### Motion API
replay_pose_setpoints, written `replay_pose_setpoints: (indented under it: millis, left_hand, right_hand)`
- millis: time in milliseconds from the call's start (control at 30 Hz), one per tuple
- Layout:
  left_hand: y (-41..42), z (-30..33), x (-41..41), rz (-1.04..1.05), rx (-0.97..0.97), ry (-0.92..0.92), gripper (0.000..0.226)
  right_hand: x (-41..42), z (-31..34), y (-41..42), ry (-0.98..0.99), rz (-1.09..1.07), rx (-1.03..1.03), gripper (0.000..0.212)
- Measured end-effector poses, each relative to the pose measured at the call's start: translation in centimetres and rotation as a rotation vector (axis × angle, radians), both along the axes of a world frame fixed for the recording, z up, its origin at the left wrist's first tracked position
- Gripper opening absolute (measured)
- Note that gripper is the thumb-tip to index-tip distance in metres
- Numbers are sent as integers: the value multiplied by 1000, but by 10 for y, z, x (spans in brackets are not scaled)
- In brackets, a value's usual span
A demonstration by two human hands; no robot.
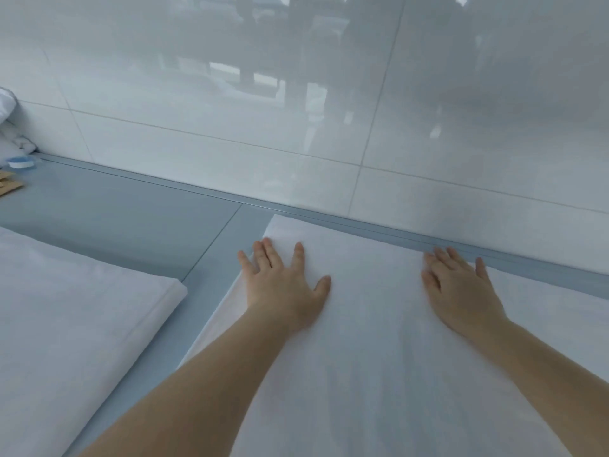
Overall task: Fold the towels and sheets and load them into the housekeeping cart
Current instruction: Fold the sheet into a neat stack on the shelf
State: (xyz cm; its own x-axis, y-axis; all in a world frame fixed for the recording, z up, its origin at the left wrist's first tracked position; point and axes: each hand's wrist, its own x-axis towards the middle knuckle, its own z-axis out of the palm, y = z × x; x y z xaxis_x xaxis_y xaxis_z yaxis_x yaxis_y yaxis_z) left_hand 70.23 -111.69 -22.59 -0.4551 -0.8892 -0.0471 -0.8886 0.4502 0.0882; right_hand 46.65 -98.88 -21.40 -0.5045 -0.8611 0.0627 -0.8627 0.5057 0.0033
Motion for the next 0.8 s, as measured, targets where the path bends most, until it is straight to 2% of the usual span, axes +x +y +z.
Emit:
replay_pose_setpoints:
  millis: [67, 167, 233, 400, 567, 800]
  left_hand:
    - [18, 1, -24, -17, 0, -13, 84]
    - [63, -5, -62, -177, 14, 3, 83]
    - [84, -11, -75, -229, 7, -1, 81]
    - [86, -14, -80, -186, -26, 10, 83]
    - [83, -16, -81, -166, -42, 19, 85]
    - [71, -16, -85, -141, -43, 22, 84]
  right_hand:
    - [10, 0, 23, -55, 82, -43, 51]
    - [22, -5, 59, -172, 159, 24, 55]
    - [2, -7, 88, -159, 81, 65, 62]
    - [-68, -1, 151, -151, -214, 140, 78]
    - [-81, -10, 150, -128, -222, 123, 67]
    - [-94, -15, 133, -133, -189, 99, 66]
